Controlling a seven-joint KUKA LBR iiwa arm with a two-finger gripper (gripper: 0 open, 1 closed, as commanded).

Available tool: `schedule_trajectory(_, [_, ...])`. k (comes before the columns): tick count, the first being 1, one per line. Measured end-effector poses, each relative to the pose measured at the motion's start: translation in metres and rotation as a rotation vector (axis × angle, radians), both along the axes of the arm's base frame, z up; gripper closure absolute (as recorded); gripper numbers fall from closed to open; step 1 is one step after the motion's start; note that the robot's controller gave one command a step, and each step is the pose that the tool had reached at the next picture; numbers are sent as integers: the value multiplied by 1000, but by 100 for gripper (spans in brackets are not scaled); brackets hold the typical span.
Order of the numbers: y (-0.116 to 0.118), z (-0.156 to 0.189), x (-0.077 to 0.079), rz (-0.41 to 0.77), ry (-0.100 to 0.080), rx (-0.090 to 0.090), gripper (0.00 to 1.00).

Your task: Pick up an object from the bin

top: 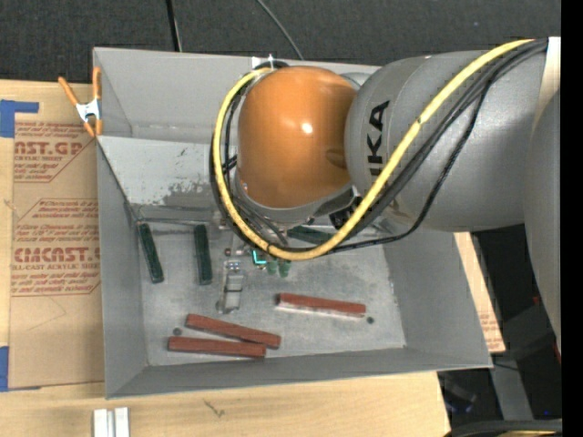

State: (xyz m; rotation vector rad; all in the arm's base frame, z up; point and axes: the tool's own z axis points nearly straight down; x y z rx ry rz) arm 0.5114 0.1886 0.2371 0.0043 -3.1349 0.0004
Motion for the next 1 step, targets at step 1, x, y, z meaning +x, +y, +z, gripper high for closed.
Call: schedule_trajectory(1, [-1,4,2,-2,-8,2,0])
